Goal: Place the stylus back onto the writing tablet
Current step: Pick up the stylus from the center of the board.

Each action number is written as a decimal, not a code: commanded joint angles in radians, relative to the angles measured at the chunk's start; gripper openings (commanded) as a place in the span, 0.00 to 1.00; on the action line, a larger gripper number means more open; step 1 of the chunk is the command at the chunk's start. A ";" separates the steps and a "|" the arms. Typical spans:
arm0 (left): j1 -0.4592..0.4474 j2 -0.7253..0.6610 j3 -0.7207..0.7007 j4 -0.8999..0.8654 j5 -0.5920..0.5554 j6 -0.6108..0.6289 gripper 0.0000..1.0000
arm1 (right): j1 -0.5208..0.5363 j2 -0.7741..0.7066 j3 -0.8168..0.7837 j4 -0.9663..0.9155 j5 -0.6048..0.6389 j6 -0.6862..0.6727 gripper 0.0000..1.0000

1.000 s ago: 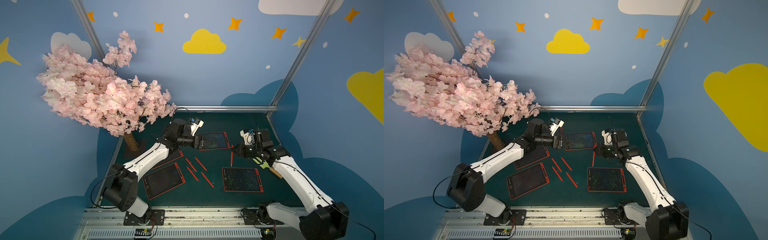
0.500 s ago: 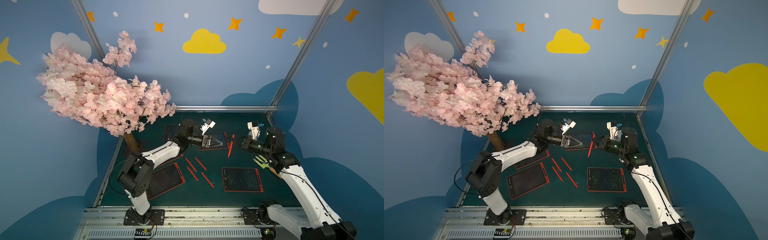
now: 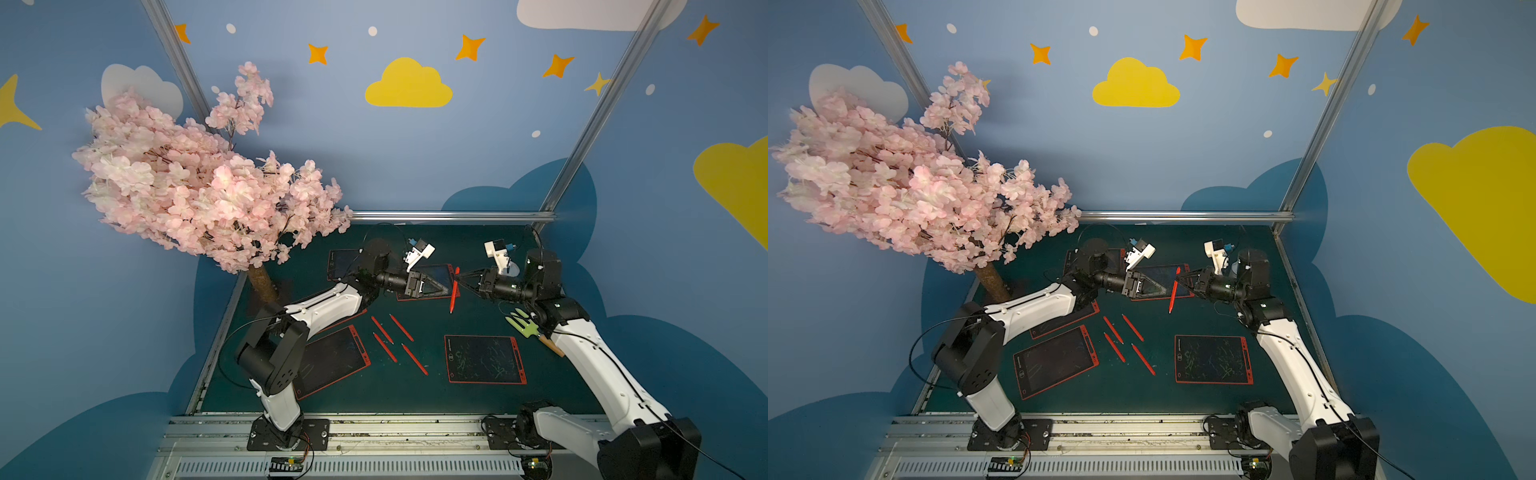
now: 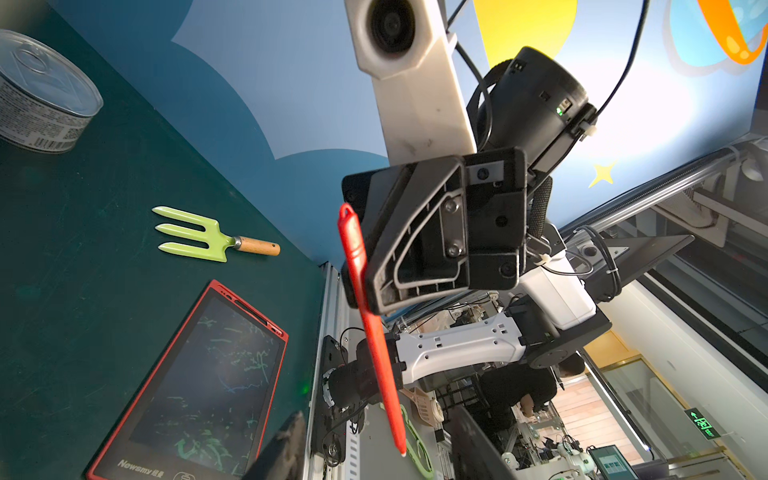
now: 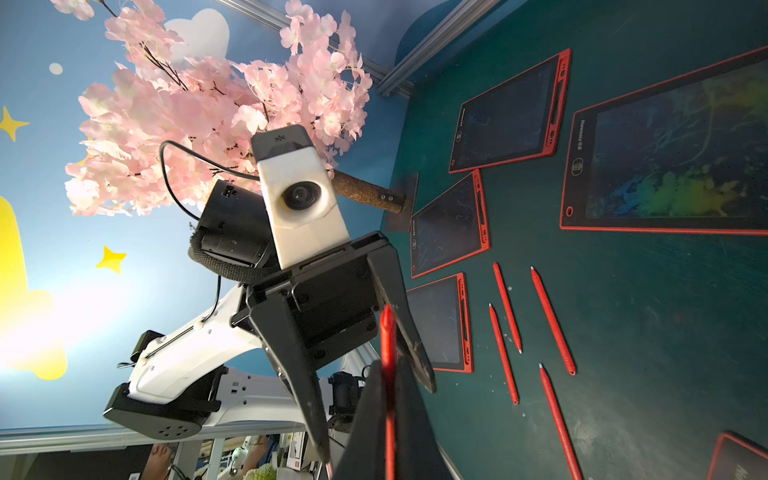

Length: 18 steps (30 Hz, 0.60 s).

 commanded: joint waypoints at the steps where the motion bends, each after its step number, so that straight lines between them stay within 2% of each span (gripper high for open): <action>1: -0.007 0.016 0.010 0.047 0.024 -0.032 0.52 | 0.011 0.004 0.004 0.044 -0.037 0.006 0.02; 10: -0.020 0.022 0.013 0.042 0.006 -0.068 0.47 | 0.048 0.029 -0.004 0.087 -0.009 0.012 0.02; 14: -0.024 0.031 0.010 0.052 -0.002 -0.085 0.40 | 0.060 0.034 -0.011 0.103 0.014 0.014 0.02; 18: -0.027 0.042 0.000 0.106 -0.005 -0.125 0.37 | 0.064 0.026 -0.031 0.123 0.054 0.028 0.02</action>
